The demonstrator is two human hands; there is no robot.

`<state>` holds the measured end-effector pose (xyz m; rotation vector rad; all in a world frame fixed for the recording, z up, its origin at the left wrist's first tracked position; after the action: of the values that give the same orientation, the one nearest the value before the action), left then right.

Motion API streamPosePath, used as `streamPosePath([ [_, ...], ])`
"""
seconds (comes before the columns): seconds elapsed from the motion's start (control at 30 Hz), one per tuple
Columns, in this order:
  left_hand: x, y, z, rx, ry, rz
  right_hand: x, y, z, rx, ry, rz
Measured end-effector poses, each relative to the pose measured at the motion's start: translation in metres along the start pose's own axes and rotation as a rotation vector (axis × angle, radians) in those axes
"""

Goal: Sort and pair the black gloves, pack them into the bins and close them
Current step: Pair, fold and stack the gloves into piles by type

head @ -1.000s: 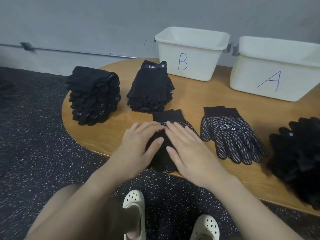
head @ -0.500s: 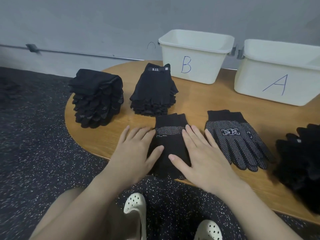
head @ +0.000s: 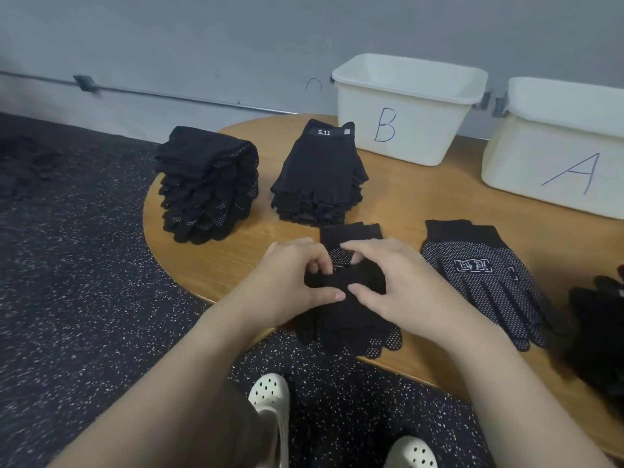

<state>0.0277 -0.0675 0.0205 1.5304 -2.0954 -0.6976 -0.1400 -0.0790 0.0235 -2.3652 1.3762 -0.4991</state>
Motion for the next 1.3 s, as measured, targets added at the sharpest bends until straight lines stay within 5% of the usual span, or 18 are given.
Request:
streamPosePath([
  [0.23, -0.005, 0.001, -0.002, -0.253, 0.062, 0.079, -0.003, 0.0, -0.01, 0.209, -0.112, 0.084],
  [0.5, -0.001, 0.005, -0.013, -1.014, 0.024, 0.052, -0.006, -0.013, -0.053, 0.609, 0.211, 0.083],
  [0.77, -0.013, -0.02, -0.088, -0.896, 0.287, 0.02, 0.053, -0.05, -0.049, 0.927, 0.265, 0.196],
  [1.0, -0.005, -0.077, -0.173, -0.761, 0.533, -0.168, 0.145, -0.111, -0.029, 0.859, 0.254, 0.165],
  [1.3, 0.033, -0.118, -0.218, -0.776, 0.551, -0.341, 0.224, -0.133, -0.025, 0.63, 0.177, 0.157],
])
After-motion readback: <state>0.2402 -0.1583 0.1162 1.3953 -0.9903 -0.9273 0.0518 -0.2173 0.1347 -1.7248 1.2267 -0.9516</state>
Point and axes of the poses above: each hand's wrist, its own x-axis towards the middle knuckle, its own z-axis out of the palm, y = z × x, the point moved 6 cm from there along x, towards the middle knuckle, and after that the axes turned 2 degrees about z, right-handed, at the moved point
